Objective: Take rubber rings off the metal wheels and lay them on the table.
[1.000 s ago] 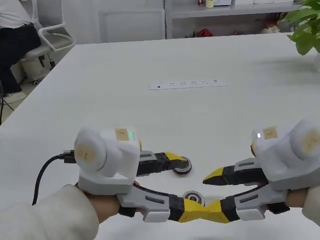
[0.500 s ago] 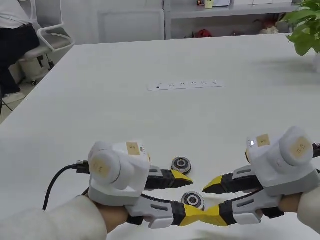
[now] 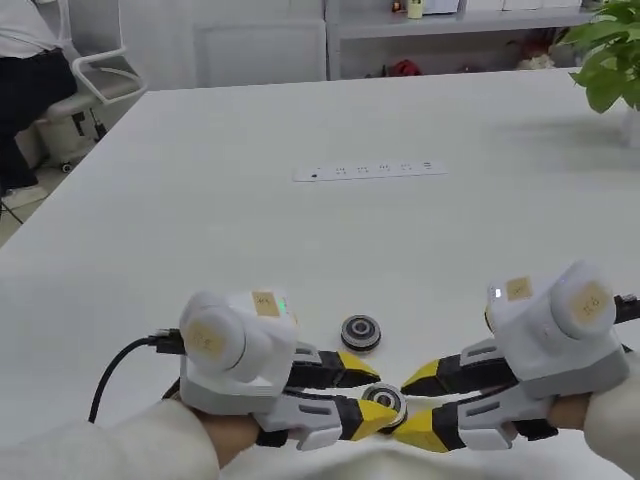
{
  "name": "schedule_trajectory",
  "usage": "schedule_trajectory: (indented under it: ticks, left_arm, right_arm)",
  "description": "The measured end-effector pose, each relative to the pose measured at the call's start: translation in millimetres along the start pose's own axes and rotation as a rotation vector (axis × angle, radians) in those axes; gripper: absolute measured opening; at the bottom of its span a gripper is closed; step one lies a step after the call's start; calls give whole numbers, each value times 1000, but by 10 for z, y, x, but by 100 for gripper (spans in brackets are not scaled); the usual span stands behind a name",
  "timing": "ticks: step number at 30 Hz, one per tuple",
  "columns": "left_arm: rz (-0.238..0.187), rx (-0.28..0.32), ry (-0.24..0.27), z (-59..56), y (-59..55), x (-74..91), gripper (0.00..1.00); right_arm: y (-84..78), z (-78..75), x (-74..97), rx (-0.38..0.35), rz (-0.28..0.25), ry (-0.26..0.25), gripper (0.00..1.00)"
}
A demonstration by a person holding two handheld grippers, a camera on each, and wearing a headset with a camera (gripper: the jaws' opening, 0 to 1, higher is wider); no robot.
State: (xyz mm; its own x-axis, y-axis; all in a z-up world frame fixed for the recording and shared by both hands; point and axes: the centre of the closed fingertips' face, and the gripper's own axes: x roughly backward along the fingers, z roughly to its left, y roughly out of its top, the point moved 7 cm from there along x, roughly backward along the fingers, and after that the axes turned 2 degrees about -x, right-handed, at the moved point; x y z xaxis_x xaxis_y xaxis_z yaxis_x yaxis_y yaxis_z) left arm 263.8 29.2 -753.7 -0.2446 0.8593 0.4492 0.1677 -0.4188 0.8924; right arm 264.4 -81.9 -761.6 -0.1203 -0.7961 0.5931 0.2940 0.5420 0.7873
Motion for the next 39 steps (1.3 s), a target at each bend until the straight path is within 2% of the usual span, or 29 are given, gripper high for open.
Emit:
schedule_trajectory:
  ticks: [4, 8, 13, 14, 15, 20, 25, 39]
  left_arm:
    - [18, -3, 3, 14, -34, -26, 23]
    - [15, -17, 11, 24, -36, -24, 20]
    - [21, -83, 3, -8, -39, -26, 17]
    - [22, -79, -9, -15, -40, -29, 15]
    - [19, -76, 3, -4, -39, -28, 15]
    - [10, -75, -4, 1, -48, -26, 14]
    - [5, -101, -6, -2, -57, -24, 14]
    - [3, -106, -1, -1, -61, -14, 14]
  right_arm:
    - [0, -13, -6, 16, 4, -13, 26]
    - [-9, -26, -13, 26, 5, -25, 25]
    - [-13, -33, -26, 47, 10, -33, 24]
    - [-13, -29, -27, 52, 10, -32, 24]
    - [-13, -28, -28, 56, 10, -33, 24]
    - [-11, -28, -33, 66, 10, -35, 23]
    - [-10, -20, -35, 79, 10, -30, 22]
    - [-14, -22, -5, 94, 29, -28, 16]
